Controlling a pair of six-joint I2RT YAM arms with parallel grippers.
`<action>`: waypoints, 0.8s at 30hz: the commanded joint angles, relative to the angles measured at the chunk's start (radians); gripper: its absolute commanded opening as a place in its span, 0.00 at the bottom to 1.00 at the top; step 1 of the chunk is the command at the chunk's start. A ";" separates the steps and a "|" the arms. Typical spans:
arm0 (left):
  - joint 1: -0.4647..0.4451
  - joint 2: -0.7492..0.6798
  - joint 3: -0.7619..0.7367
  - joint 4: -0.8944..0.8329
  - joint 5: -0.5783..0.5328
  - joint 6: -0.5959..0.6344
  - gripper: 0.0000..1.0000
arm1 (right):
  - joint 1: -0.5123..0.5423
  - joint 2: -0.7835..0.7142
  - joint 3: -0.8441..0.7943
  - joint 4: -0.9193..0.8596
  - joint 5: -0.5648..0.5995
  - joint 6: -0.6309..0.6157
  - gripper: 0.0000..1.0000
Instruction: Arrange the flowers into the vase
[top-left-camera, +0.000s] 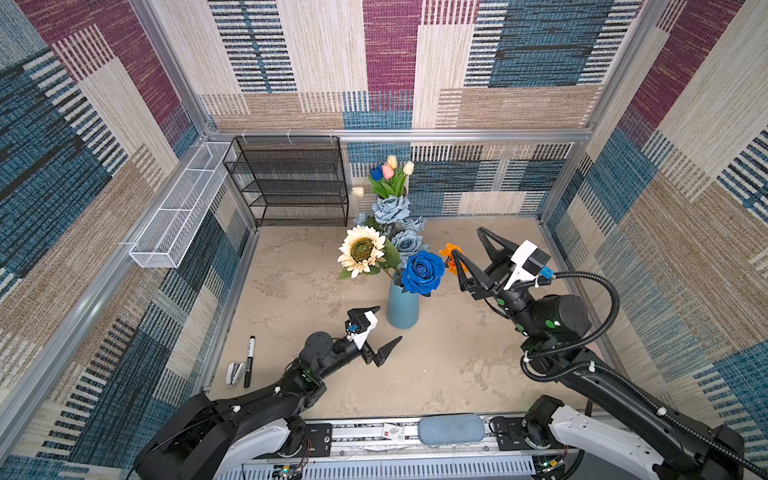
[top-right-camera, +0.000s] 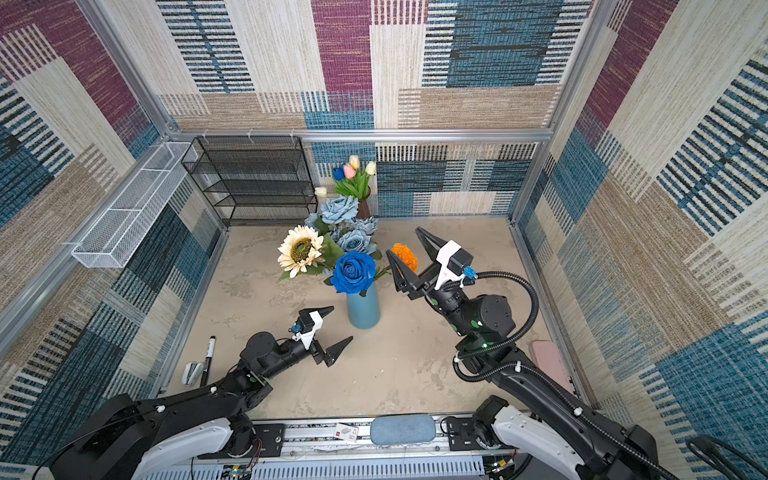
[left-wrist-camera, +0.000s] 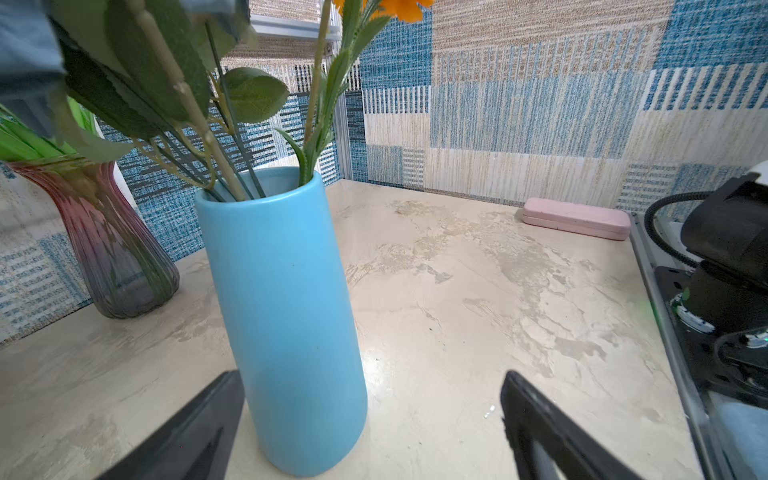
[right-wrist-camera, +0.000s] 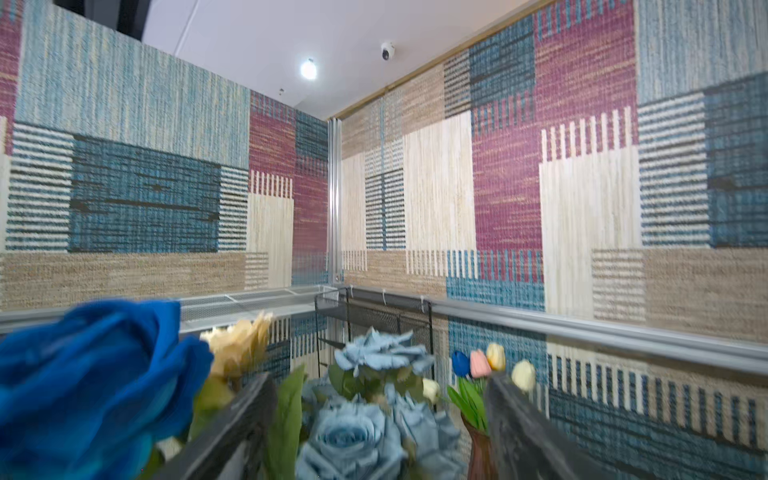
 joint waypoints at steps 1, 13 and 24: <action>-0.001 -0.037 0.026 -0.090 0.015 -0.029 0.99 | 0.002 -0.069 -0.151 0.012 0.007 0.017 0.89; 0.000 -0.003 -0.013 0.040 0.002 -0.015 0.99 | 0.002 0.143 -0.430 0.321 -0.047 0.081 0.99; -0.001 -0.037 -0.026 0.021 -0.011 0.005 0.99 | 0.002 0.575 -0.264 0.579 -0.137 0.023 1.00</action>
